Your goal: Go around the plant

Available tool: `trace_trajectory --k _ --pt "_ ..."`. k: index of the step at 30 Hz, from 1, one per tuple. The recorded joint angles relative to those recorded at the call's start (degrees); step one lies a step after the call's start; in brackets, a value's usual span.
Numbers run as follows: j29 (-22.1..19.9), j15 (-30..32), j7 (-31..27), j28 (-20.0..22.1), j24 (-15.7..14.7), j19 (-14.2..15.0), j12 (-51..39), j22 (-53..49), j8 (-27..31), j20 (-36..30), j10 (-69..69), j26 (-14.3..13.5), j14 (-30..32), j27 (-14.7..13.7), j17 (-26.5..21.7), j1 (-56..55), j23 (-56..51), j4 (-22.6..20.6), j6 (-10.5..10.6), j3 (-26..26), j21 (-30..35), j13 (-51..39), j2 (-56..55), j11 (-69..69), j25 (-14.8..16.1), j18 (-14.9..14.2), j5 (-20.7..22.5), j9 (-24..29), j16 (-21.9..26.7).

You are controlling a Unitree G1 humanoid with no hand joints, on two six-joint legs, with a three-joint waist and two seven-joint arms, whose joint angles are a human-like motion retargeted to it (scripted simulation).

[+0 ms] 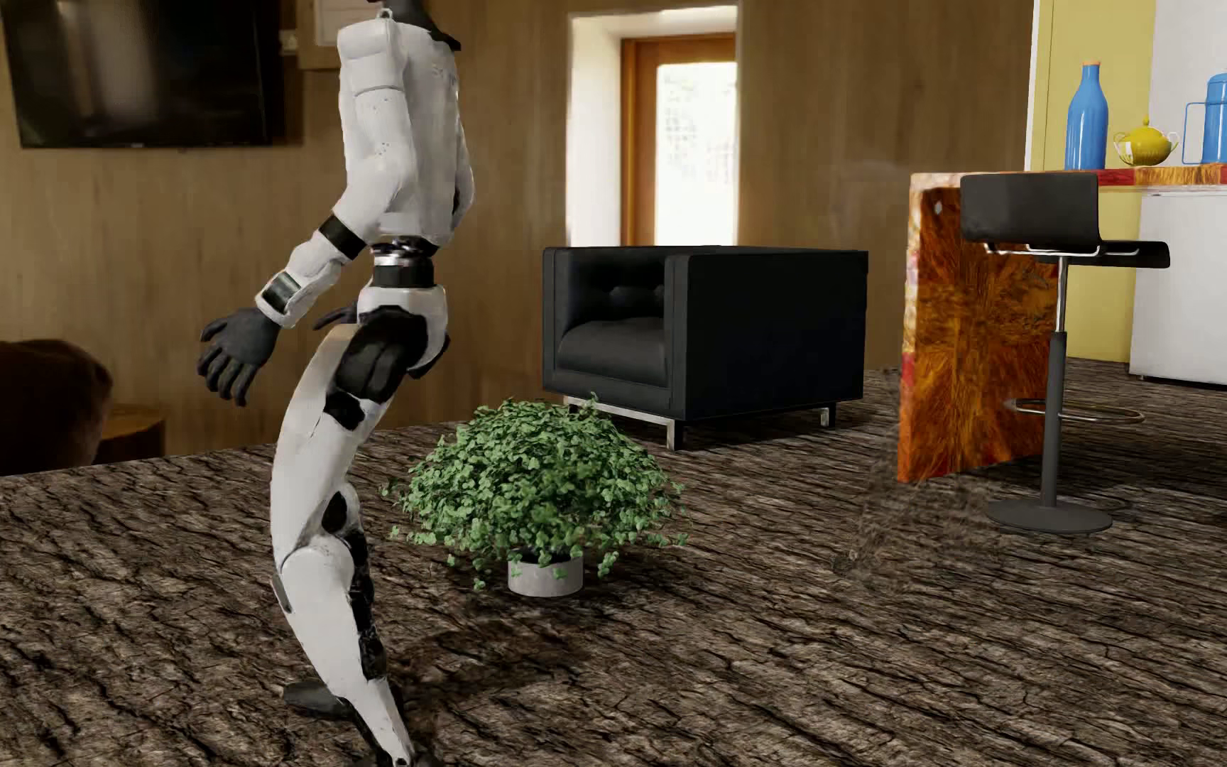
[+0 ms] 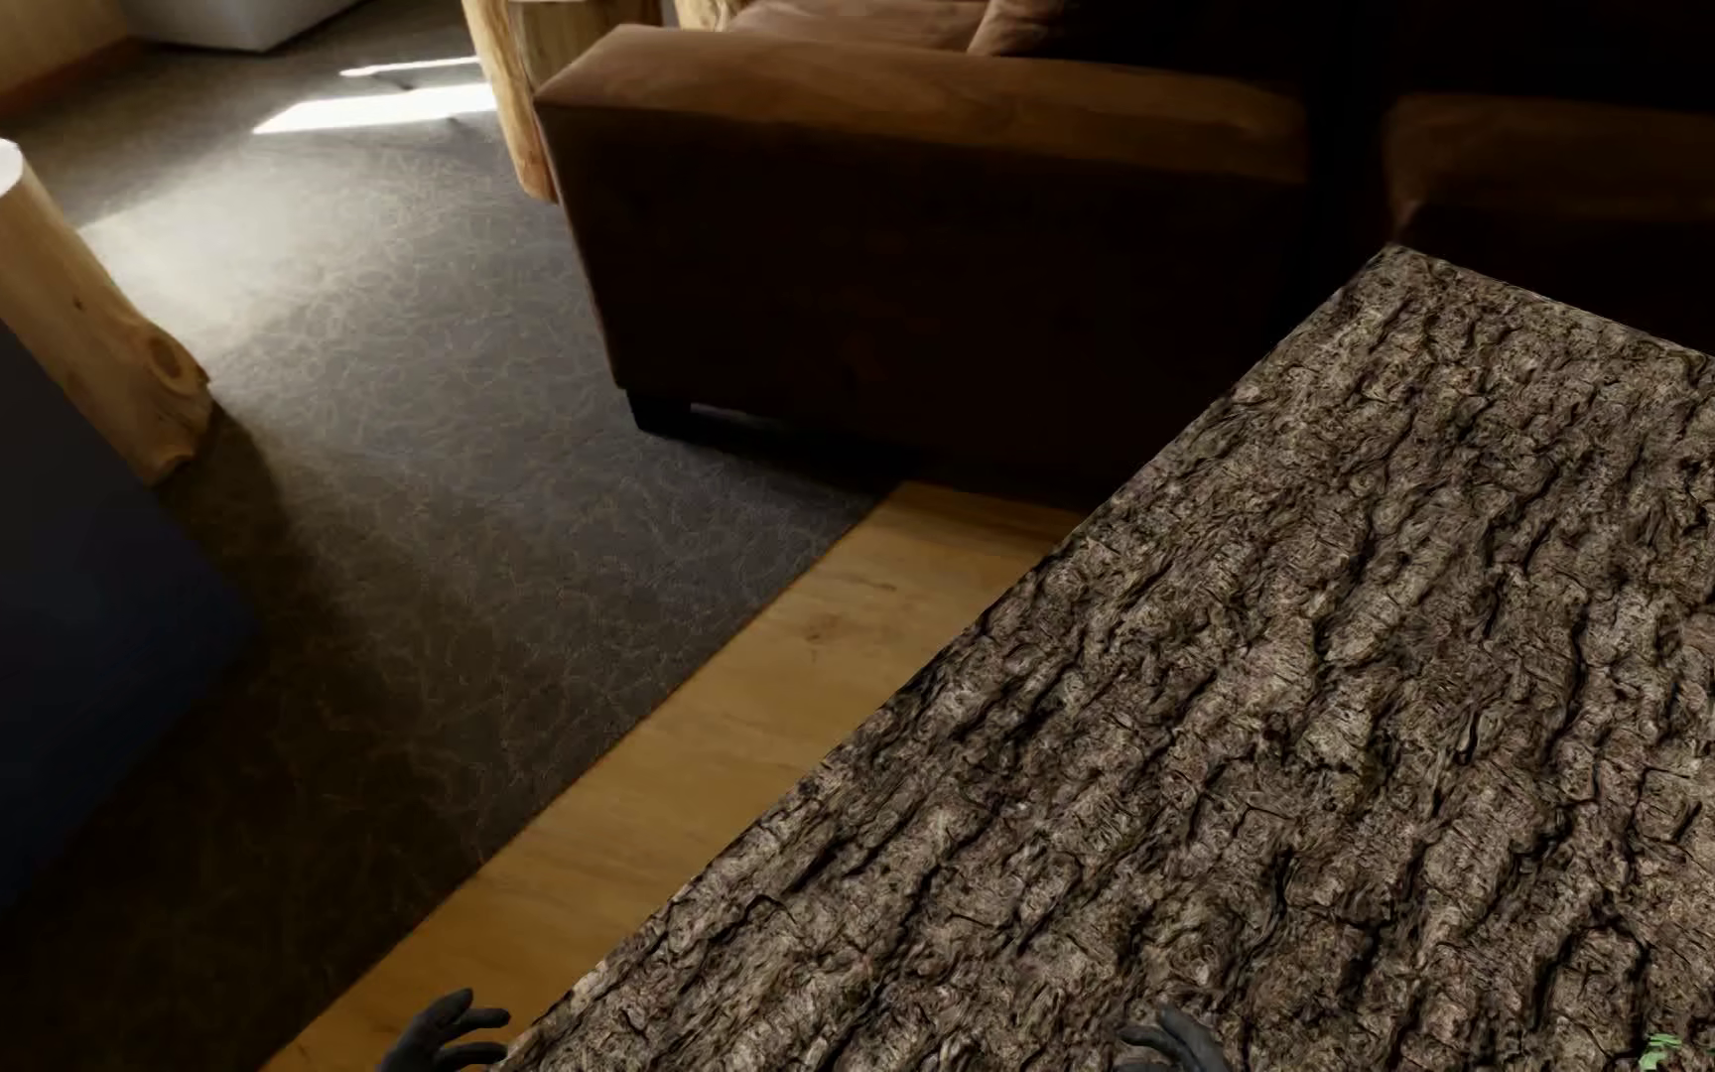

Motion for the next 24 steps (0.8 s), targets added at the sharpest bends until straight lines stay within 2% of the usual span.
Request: trace_trajectory --k 1,2,3,4,5,6,7,8,9,10,11,12,13,15,17,18,19,20,21,22,23,24 --pt "0.4 -7.4 3.0 0.4 0.2 1.5 2.9 -2.2 -1.1 -2.1 3.6 1.4 -2.4 2.7 1.0 -0.9 -3.3 2.0 -1.2 -2.7 -0.6 -8.7 -4.2 8.6 0.5 -1.6 -2.1 0.3 0.0" --pt "0.6 -11.1 5.5 0.3 0.9 -2.2 4.2 -3.0 -1.2 -2.5 7.5 3.5 -5.6 3.3 2.0 -1.8 -4.7 3.7 -2.1 -4.7 -0.5 -13.9 -8.5 15.0 1.7 -3.5 -3.0 -0.7 -0.4" --pt "-0.1 -5.5 6.4 0.6 2.3 -10.6 1.3 -5.3 -0.6 -3.6 10.5 7.5 -7.8 1.3 2.1 -2.3 -5.5 4.7 -2.2 -6.1 3.2 -11.8 -10.2 16.6 3.6 -4.8 -1.5 -1.1 -3.2" --pt "-0.9 0.8 5.4 1.3 3.3 -10.5 -2.9 -6.7 0.6 -5.2 15.5 10.2 -7.9 -1.0 0.9 -3.7 -4.2 6.1 -0.8 -7.3 5.8 -8.1 -10.6 15.7 6.0 -5.5 1.8 -0.7 -6.2" --pt "-2.0 1.2 1.3 2.2 3.2 -11.1 -8.4 -7.4 1.1 -9.4 23.2 11.3 -2.0 -3.0 -0.6 -7.1 -4.4 6.0 1.0 -9.0 5.2 -1.0 -10.1 14.7 9.0 -5.1 4.8 0.8 -5.0" --pt "-3.2 -0.2 -1.7 3.1 2.6 -12.3 -10.1 -6.4 0.3 -7.0 24.5 8.6 -1.3 -2.5 -2.2 -10.9 -2.9 4.0 3.0 -12.0 2.6 3.9 -10.6 13.3 11.6 -3.7 6.5 1.0 -4.9" --pt "-4.9 -1.3 -3.3 3.9 2.1 -13.0 -11.0 -3.2 -0.5 -3.2 22.7 5.0 -6.7 -0.2 -3.0 -12.6 -3.4 1.4 4.4 -14.7 1.1 6.8 -9.8 11.5 13.9 -1.9 7.9 2.5 -4.5" --pt "-6.3 -7.7 -1.3 4.4 2.0 -8.3 -11.7 -2.9 -2.7 -2.9 14.7 3.1 -10.8 2.5 -3.0 -13.2 -1.2 2.3 4.4 -17.3 -0.2 8.1 -9.9 13.5 15.1 0.3 7.7 3.7 -1.2" --pt "-7.4 -15.5 1.7 4.8 2.7 0.3 -11.1 -2.5 -1.2 -1.7 13.0 0.8 -5.4 6.0 -2.0 -10.3 0.1 3.7 1.5 -18.2 -0.9 8.7 -8.5 22.7 14.1 -1.0 3.5 3.9 -1.7" --pt "-8.2 -20.3 3.0 4.9 3.5 4.7 -11.1 -3.5 1.6 -2.2 15.8 -1.7 -7.0 8.7 -2.8 -10.0 3.5 4.9 -0.3 -16.4 2.9 9.4 -6.1 25.7 11.9 -4.2 -1.8 2.8 -4.0" --pt "-7.8 -16.1 0.3 5.2 4.6 -8.4 -10.5 -1.9 -2.5 -4.8 21.9 -5.0 -7.4 10.9 -3.3 -11.3 5.1 4.3 0.1 -12.8 4.8 9.4 -6.0 25.0 8.8 -7.1 -4.3 2.0 -6.5" --pt "-6.7 -17.0 -2.3 5.2 5.9 -9.0 -9.0 -1.1 -2.4 -9.5 28.0 -6.5 -5.5 11.8 -2.6 -14.9 6.1 1.3 1.4 -10.2 4.8 7.8 -5.0 24.3 6.7 -8.8 -2.4 1.4 -4.7" --pt "-5.3 -17.5 -2.5 5.0 7.4 -9.1 -6.1 0.0 -1.8 -5.7 30.5 -7.0 -3.8 12.1 -2.8 -17.4 3.1 -1.4 2.7 -7.5 3.7 6.4 -2.7 22.5 5.5 -9.9 -0.7 1.1 -5.8" --pt "-3.2 -18.1 0.8 4.6 8.6 -9.3 -0.8 -0.2 0.4 -0.4 29.5 -2.3 -1.1 7.8 -3.4 -22.0 2.3 -3.3 4.3 -1.8 3.6 2.3 3.2 16.7 3.7 -10.3 2.1 -0.7 -4.8" --pt "-2.8 -17.9 1.1 5.3 7.2 -9.3 4.4 -1.0 4.2 1.1 24.4 2.2 1.9 1.5 -1.5 -25.0 1.1 -2.5 4.8 0.8 3.4 -2.3 11.2 8.5 0.6 -9.5 4.7 -2.1 -3.6" --pt "-2.5 -17.7 -0.2 5.9 5.8 -9.3 6.0 -1.7 6.1 1.3 21.6 2.5 3.7 -1.2 -1.3 -25.5 0.7 -1.4 4.7 -0.4 4.9 -5.0 15.0 5.9 -1.3 -9.1 5.6 -1.5 -3.5" --pt "-2.6 -15.5 -1.3 6.7 4.2 -9.3 5.0 -1.0 6.8 1.8 17.5 1.3 5.0 -2.8 -0.2 -24.9 -1.1 0.1 4.5 -1.8 3.7 -6.9 16.8 8.2 -3.0 -9.0 6.5 0.0 -3.5" --pt "-3.4 -9.3 -1.9 7.6 2.2 -7.8 3.3 0.5 5.6 1.9 10.0 -2.4 7.0 -3.5 -0.2 -22.3 -4.0 2.6 4.2 -3.2 4.3 -7.1 14.0 18.0 -3.9 -9.5 7.3 1.1 -2.4" --pt "-3.2 2.2 0.6 8.8 0.1 -8.6 1.0 3.1 3.5 1.4 10.0 -7.0 5.2 -3.3 -0.8 -19.0 -2.9 2.9 1.0 -6.7 4.8 -6.9 9.0 28.4 -3.0 -5.7 5.1 1.9 0.0" --pt "-2.2 7.9 3.0 10.2 -1.8 -8.4 -2.0 4.3 0.8 1.2 9.1 -10.2 2.8 -2.4 -1.3 -15.2 -2.7 3.0 -2.5 -10.6 3.9 -4.7 4.2 34.5 -1.1 0.8 2.5 2.5 1.1" --pt "-1.4 3.6 5.0 11.3 -3.5 -7.9 -4.9 0.4 -1.7 0.5 7.6 -10.2 0.8 -0.7 -0.8 -11.0 -3.2 3.9 -5.6 -14.2 3.0 -1.0 0.1 34.8 1.0 -0.6 0.5 2.7 1.6" --pt "-1.0 -3.9 6.2 11.7 -4.1 -7.2 -8.6 0.2 -2.4 -0.3 6.4 -9.9 -1.3 1.6 -0.9 -7.2 -4.0 4.8 -7.6 -18.1 2.0 2.9 -2.7 31.5 2.0 -3.4 -0.2 2.0 0.7"
